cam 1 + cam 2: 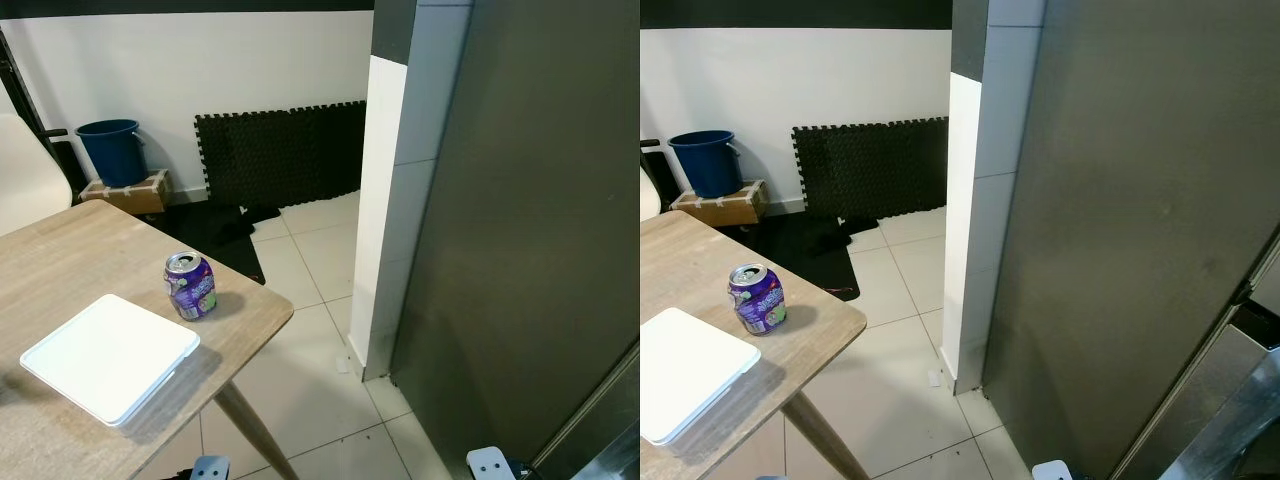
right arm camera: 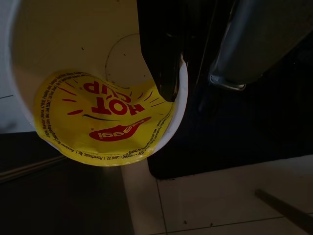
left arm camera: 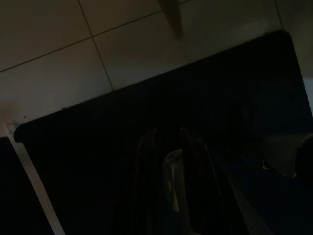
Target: Restocking fridge
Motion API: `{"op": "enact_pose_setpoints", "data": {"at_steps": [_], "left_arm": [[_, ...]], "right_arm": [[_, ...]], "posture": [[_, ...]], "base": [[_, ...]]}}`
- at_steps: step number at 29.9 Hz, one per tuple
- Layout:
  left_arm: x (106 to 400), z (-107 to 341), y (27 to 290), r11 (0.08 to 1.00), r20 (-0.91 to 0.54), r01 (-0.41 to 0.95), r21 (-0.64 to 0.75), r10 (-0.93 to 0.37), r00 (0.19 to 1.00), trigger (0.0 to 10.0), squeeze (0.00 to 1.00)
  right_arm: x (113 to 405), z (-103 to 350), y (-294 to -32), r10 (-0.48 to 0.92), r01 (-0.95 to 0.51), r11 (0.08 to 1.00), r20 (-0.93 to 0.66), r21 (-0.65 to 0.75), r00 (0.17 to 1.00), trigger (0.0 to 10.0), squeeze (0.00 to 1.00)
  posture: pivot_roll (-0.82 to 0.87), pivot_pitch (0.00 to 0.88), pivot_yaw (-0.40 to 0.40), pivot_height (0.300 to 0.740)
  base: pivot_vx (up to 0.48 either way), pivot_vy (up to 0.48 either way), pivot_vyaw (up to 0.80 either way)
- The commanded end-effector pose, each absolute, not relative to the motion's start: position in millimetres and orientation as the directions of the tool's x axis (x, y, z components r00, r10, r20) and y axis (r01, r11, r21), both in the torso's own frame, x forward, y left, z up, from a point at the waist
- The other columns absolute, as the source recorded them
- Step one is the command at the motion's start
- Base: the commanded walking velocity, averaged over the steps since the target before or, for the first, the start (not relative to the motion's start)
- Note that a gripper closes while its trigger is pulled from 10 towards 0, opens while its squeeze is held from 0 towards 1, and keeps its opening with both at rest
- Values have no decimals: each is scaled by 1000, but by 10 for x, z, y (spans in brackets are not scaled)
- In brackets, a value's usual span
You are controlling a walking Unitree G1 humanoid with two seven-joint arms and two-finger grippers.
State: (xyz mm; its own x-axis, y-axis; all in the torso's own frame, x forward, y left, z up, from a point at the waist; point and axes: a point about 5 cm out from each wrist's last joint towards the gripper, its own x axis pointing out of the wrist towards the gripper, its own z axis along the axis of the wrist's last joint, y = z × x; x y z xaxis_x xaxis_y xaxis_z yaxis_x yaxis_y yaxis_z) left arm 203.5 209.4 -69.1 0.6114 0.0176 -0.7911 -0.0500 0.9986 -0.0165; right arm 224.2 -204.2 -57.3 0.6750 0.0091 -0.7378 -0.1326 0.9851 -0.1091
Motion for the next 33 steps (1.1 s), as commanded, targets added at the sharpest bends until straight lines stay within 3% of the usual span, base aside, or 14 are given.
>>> {"op": "enact_pose_setpoints", "data": {"at_steps": [1,8,25,33], "left_arm": [[2000,-705,2127,998,-797,-64,-11,30,604,10000,0],[2031,-687,2120,998,-789,-55,-19,19,614,10000,0],[2066,-671,2092,999,-782,-46,-28,7,623,10000,0],[2065,-665,2128,996,-778,-88,-35,28,627,10000,0]], "right_arm": [[2230,-583,-2035,10,-128,986,-742,-103,671,10000,0],[2228,-585,-2029,11,-128,987,-742,-101,670,10000,0],[2213,-590,-2049,4,-121,987,-743,-104,669,10000,0],[2218,-588,-2046,5,-123,987,-743,-104,670,10000,0]], "posture": [[-9,107,-13,740],[-12,110,-10,740],[-16,112,-5,740],[-17,113,-7,740]], "base": [[0,0,0],[0,0,0],[0,-455,0],[0,-129,0]]}}
